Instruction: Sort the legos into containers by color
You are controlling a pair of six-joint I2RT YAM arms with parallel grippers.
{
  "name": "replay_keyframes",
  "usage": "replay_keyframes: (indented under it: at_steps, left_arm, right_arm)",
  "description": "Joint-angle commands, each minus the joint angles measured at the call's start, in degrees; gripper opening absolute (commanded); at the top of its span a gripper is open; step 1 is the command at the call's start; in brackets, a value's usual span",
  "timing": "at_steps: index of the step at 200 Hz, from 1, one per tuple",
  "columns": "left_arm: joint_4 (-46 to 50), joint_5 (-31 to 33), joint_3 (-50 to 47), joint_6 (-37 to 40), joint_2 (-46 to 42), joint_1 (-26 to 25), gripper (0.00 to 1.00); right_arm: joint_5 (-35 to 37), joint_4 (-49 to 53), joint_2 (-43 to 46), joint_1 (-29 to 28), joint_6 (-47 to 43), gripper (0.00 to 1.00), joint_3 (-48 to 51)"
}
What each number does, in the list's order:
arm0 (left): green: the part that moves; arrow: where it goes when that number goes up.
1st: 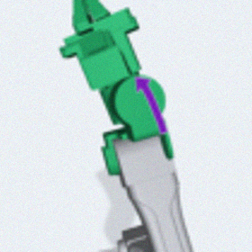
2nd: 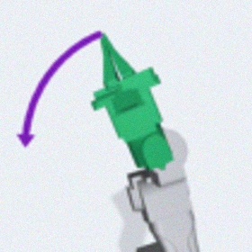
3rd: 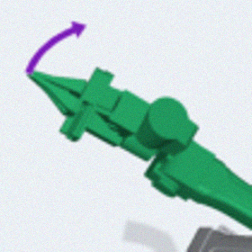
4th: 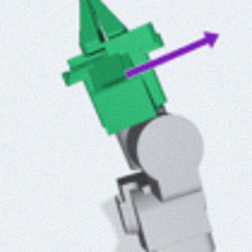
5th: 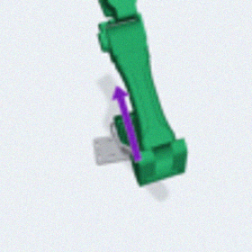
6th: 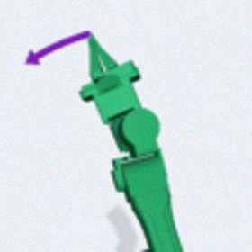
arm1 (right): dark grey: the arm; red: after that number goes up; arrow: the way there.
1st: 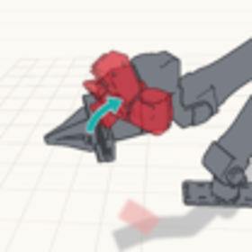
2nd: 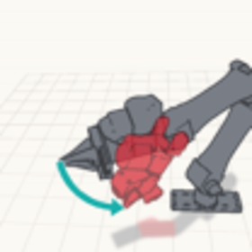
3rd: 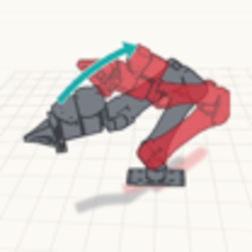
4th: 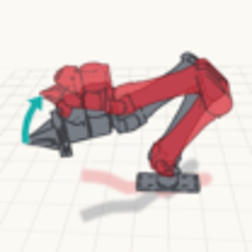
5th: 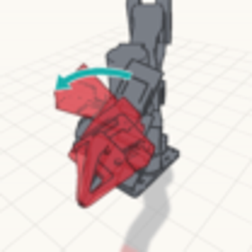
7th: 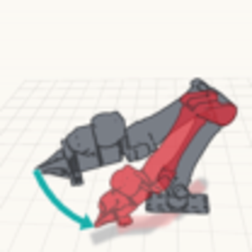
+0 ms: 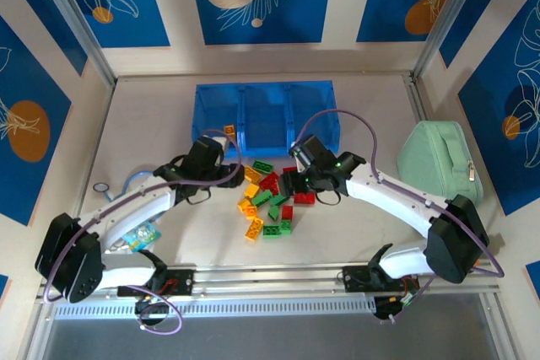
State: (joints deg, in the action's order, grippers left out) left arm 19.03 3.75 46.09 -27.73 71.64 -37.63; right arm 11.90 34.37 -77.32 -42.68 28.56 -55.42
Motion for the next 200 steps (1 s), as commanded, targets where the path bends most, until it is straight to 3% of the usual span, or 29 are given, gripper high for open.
replay_keyframes:
  at_steps: [1, 77, 119, 200]
  left_arm:
    - [1.81, -0.88, -1.20, -1.36, -1.02, -5.07, 0.78]
    - [4.92, 0.34, -3.79, -7.55, 3.03, -20.59, 0.74]
    - [3.76, -1.62, -6.68, -9.77, 3.61, -22.15, 0.64]
    - [1.94, -3.53, -8.07, -10.04, 4.84, -23.80, 0.62]
  right_arm:
    - [0.92, 1.69, -1.15, 0.73, 0.31, 0.68, -2.23]
    - [0.79, 2.10, 0.59, 4.52, 1.50, 0.68, -0.69]
    - [0.58, 2.35, 1.86, 5.33, 1.51, 0.68, 0.31]
    - [-0.15, 1.23, 1.60, 5.94, 1.55, 0.67, 0.61]
